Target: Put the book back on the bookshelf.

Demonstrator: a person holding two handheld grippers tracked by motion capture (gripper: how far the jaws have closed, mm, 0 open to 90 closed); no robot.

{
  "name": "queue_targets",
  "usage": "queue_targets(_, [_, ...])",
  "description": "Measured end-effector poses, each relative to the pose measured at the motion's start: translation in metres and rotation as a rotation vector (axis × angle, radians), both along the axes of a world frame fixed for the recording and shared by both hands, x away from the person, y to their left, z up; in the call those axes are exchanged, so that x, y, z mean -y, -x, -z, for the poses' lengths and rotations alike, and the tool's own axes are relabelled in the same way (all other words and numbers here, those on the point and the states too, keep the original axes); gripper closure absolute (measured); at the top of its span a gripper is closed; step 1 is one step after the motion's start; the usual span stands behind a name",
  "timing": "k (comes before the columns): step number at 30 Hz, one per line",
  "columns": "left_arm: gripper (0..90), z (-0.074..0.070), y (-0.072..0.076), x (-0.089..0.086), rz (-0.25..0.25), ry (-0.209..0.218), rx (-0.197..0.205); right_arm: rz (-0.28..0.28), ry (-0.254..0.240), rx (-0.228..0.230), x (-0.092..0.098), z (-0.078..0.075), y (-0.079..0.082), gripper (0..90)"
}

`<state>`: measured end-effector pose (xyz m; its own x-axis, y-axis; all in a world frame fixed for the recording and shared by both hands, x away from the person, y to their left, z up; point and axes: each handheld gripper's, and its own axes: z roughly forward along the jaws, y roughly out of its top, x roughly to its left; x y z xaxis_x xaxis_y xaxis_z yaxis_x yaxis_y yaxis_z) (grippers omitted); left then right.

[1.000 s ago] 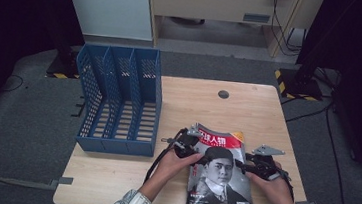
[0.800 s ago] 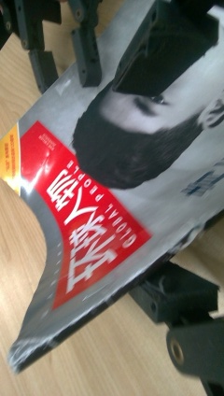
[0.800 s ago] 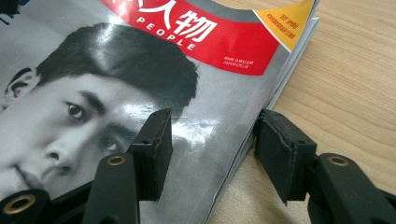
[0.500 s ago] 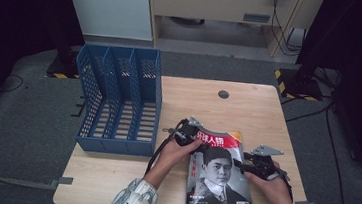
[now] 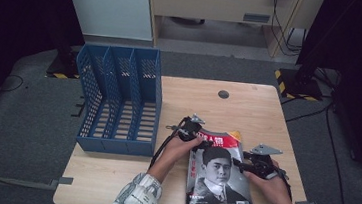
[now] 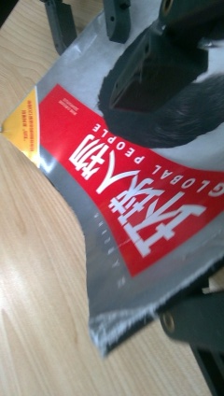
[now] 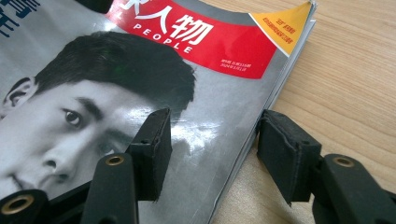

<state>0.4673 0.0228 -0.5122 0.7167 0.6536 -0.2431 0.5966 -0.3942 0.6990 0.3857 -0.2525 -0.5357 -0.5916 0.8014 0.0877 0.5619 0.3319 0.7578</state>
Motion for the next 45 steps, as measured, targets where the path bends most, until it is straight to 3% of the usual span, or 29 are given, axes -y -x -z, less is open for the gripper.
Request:
queue_targets(4, [38.8, -0.001, -0.003, -0.004, -0.016, 0.023, -0.056, -0.002, 0.009, 0.006, -0.001, 0.000, 0.001, 44.8])
queue_targets(10, [49.3, -0.006, -0.006, -0.006, 0.018, 0.059, -0.113, 0.002, 0.012, 0.011, -0.001, 0.000, 0.001, 44.8])
queue_targets(11, [50.9, -0.006, -0.006, -0.005, 0.023, 0.059, -0.115, 0.003, 0.012, 0.011, -0.001, 0.000, 0.001, 44.7])
queue_targets(13, [52.8, -0.006, -0.006, 0.000, 0.035, 0.018, -0.098, 0.004, 0.011, 0.011, -0.001, 0.000, 0.001, 44.7])
queue_targets(14, [58.0, -0.006, -0.006, 0.002, 0.042, 0.011, -0.090, 0.003, 0.012, 0.011, -0.001, 0.000, 0.001, 44.8])
queue_targets(17, [63.6, -0.007, -0.008, 0.003, 0.027, 0.021, -0.085, 0.006, 0.011, 0.010, -0.001, 0.000, 0.002, 44.5])
queue_targets(25, [78.9, -0.011, -0.011, 0.000, 0.002, 0.074, -0.134, 0.002, 0.024, 0.015, -0.002, -0.001, 0.002, 43.7])
queue_targets(32, [83.9, -0.023, -0.007, 0.004, -0.013, 0.096, -0.150, 0.002, 0.036, 0.025, -0.002, -0.001, 0.003, 41.2])
queue_targets(33, [84.9, -0.025, -0.007, 0.005, -0.012, 0.101, -0.151, 0.005, 0.027, 0.007, -0.001, -0.002, 0.003, 35.5])
queue_targets(35, [85.1, -0.028, -0.006, 0.006, -0.022, 0.107, -0.157, 0.007, 0.014, -0.001, 0.000, -0.003, 0.003, 35.3])
queue_targets(39, [86.2, -0.036, -0.004, 0.007, -0.026, 0.125, -0.161, 0.051, -0.018, 0.031, 0.015, -0.012, 0.005, 32.3])
queue_targets(45, [86.5, -0.052, 0.000, 0.005, -0.040, 0.159, -0.150, 0.167, -0.003, 0.020, 0.045, -0.012, 0.003, 30.6])
